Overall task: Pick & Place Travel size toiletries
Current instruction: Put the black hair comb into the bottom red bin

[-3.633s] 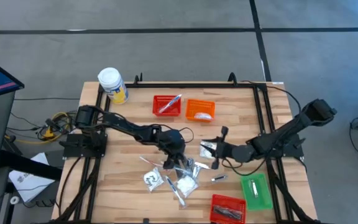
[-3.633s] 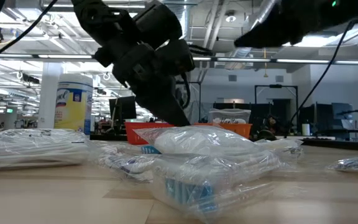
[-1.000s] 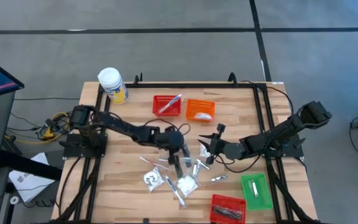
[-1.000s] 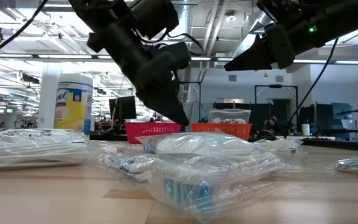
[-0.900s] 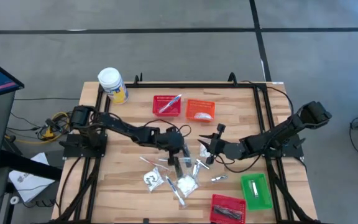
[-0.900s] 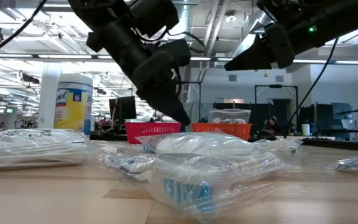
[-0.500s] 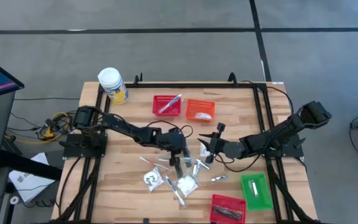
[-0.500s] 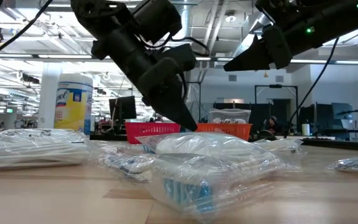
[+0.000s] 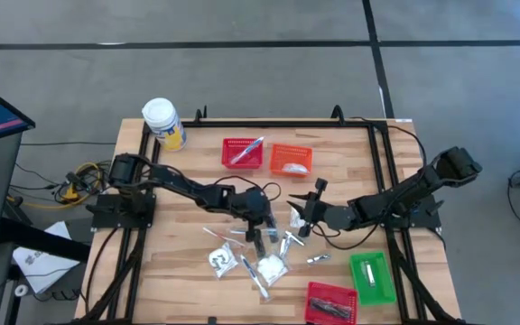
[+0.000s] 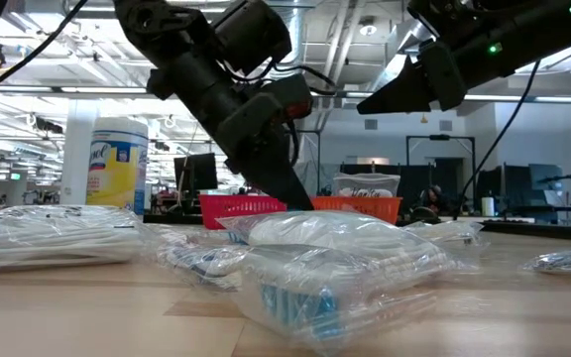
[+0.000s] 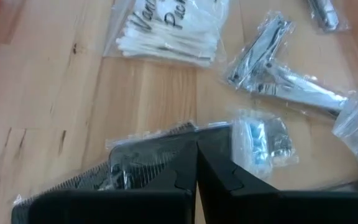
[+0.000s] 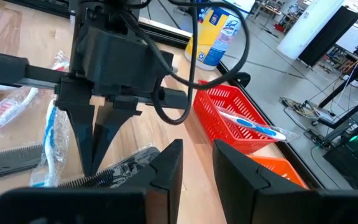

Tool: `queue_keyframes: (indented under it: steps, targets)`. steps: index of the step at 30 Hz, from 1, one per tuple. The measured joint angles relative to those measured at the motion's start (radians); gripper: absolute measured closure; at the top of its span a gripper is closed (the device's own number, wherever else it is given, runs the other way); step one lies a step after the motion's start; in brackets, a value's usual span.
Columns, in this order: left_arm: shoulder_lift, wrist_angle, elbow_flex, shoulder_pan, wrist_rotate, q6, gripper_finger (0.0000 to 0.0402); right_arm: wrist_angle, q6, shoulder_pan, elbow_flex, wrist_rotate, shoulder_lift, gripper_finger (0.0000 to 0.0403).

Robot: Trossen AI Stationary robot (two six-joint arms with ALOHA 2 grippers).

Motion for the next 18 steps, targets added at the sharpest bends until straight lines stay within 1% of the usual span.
queue_keyframes:
  steps: [3, 13, 18]
  targets:
    - [0.004, -0.006, 0.000, 0.000, 0.027, 0.000, 0.0401, 0.000, 0.000, 0.000, 0.000, 0.000, 0.000, 0.0322]
    - [0.032, -0.003, 0.001, 0.017, 0.048, 0.000, 0.0401, 0.000, 0.000, 0.000, 0.000, 0.000, 0.000, 0.0322]
    - [0.086, 0.005, 0.028, 0.027, 0.148, -0.003, 0.0400, -0.005, -0.001, 0.000, 0.000, 0.000, 0.000, 0.0322]
